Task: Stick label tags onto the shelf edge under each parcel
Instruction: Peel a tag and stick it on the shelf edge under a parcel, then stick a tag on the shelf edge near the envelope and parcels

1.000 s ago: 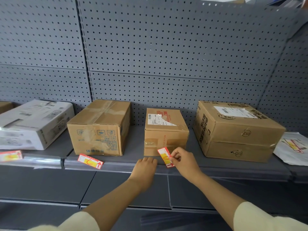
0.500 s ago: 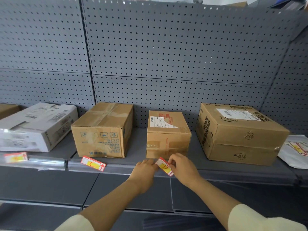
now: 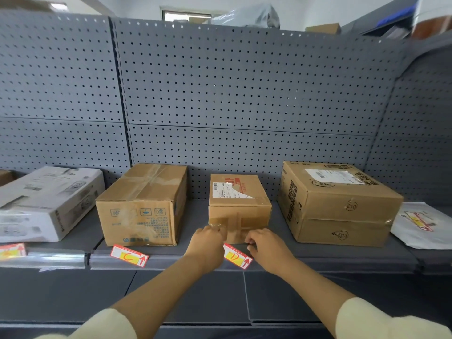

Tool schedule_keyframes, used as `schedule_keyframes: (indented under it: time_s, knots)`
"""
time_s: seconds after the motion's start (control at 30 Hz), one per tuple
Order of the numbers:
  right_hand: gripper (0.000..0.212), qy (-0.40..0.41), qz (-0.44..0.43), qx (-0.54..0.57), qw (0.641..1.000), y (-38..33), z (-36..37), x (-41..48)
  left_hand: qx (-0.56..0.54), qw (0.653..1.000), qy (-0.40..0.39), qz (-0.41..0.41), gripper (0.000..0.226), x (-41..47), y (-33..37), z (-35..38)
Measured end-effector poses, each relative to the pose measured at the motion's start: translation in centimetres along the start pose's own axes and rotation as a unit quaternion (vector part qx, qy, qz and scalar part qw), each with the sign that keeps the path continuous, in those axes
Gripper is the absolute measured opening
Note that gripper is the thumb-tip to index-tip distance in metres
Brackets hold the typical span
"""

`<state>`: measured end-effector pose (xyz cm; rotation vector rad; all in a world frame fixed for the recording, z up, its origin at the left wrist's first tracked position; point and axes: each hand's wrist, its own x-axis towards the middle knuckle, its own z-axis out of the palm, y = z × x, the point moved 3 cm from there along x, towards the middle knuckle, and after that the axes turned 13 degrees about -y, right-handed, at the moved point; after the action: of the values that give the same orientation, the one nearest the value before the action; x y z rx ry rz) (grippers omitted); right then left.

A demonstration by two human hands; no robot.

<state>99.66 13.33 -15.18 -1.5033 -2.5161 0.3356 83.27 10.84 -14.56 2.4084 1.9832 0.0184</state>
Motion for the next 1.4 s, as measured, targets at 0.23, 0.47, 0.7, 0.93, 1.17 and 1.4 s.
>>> schedule_keyframes:
  time_s: [0.23,0.47,0.7,0.93,1.17,1.4]
  knots:
    - [0.019,-0.018,0.047,-0.023,0.998,1.8,-2.3,-1.8,-0.01,0.999,-0.007,0.047,0.031,1.4,2.7,-2.2]
    - [0.022,-0.008,0.081,-0.019,0.997,4.0,-3.5,-5.2,0.012,0.995,-0.027,0.097,0.028,3.1,7.2,-2.9]
    - [0.021,0.014,0.146,0.002,0.989,9.0,-5.2,-9.9,0.002,0.986,-0.053,0.159,0.03,4.9,13.8,-2.6]
    - [0.019,0.023,0.181,0.007,0.983,15.3,-7.2,-15.5,0.0,0.979,-0.069,0.193,0.028,5.9,22.5,-2.1]
    - [0.02,0.03,0.192,-0.003,0.981,22.3,-9.9,-21.1,-0.042,0.971,-0.063,0.226,0.024,7.4,32.1,-2.3]
    - [0.017,0.037,0.234,0.007,0.971,28.2,-11.3,-24.8,-0.034,0.971,-0.04,0.234,0.024,8.6,39.1,-1.5]
